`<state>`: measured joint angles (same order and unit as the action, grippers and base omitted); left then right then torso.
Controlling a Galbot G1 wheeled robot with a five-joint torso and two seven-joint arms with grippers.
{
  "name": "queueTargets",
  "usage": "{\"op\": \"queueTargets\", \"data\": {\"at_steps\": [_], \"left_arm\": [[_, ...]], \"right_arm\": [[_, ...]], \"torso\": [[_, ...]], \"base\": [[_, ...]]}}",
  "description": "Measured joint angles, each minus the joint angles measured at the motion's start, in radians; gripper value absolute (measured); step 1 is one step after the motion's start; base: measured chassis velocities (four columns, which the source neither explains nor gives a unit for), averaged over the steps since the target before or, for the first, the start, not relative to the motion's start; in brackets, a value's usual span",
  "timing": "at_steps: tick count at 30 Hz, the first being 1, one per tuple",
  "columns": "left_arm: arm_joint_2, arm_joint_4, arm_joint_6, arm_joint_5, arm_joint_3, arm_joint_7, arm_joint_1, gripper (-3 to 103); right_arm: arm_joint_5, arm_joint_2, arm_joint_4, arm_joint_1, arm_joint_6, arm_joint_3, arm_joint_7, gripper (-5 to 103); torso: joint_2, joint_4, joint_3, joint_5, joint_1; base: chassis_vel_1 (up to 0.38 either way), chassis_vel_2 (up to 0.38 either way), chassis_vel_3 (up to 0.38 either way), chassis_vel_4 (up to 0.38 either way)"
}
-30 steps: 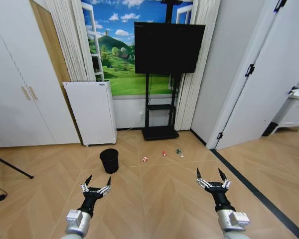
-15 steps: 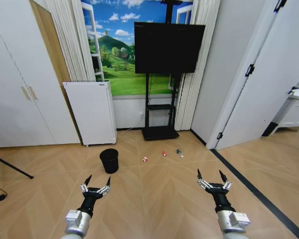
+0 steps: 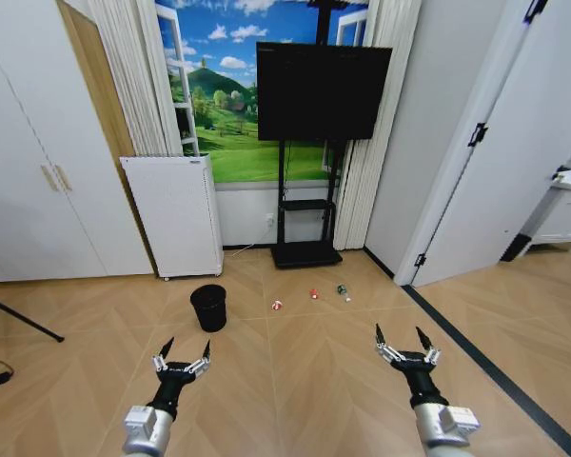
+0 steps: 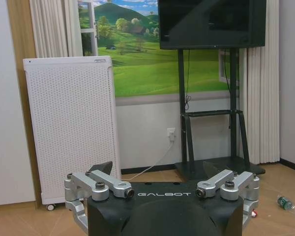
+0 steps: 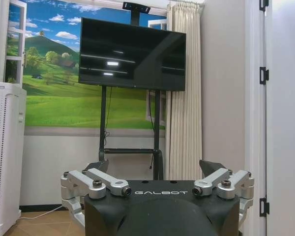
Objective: Pick up the trash bin and place the garbage on the floor into it.
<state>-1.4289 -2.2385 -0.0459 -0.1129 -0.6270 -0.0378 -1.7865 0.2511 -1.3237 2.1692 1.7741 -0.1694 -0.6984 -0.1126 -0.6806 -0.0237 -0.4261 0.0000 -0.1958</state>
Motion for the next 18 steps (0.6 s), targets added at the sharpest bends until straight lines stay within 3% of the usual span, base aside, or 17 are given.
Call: {"op": "queueTargets", "data": {"at_steps": [9,18], "left_arm": [[-0.012,-0.002,0.012,0.009,-0.003,-0.001,-0.008,100],[-0.012,0.003,0.015,0.013,-0.001,-0.002,-0.009,100]], "right_arm": [[0.002,0.002,0.0,0.001,-0.008,0.001,0.003,100],[0.0,0.0,-0.004,0.001,-0.011,0.001,0.003,100]], "torso": [[0.0,-0.0001,0.0,-0.0004,0.0],[0.0,0.0004,0.0,0.0008,0.0]], "base": [[-0.159,0.155,0.16,-0.181],[-0.275,0.281,0.286,-0.287]]}}
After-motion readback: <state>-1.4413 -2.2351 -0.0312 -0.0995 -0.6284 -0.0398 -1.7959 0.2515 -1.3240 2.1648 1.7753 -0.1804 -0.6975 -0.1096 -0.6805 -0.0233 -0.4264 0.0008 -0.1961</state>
